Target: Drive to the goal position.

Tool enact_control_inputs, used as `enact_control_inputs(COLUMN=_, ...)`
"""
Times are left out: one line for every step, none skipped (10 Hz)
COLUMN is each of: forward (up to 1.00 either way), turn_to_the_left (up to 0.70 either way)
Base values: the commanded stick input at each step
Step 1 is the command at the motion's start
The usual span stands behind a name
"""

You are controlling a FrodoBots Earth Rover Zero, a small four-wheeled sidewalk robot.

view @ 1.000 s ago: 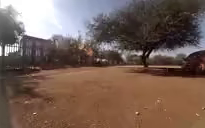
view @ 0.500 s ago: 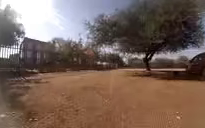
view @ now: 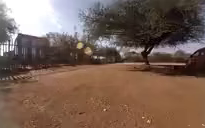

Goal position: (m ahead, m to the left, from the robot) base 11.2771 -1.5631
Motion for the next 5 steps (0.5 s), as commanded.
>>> enact_control_inputs(forward=1.00, turn_to_the_left=0.00)
enact_control_inputs(forward=1.00, turn_to_the_left=0.00)
enact_control_inputs(forward=1.00, turn_to_the_left=0.00)
enact_control_inputs(forward=1.00, turn_to_the_left=0.00)
enact_control_inputs(forward=1.00, turn_to_the_left=0.00)
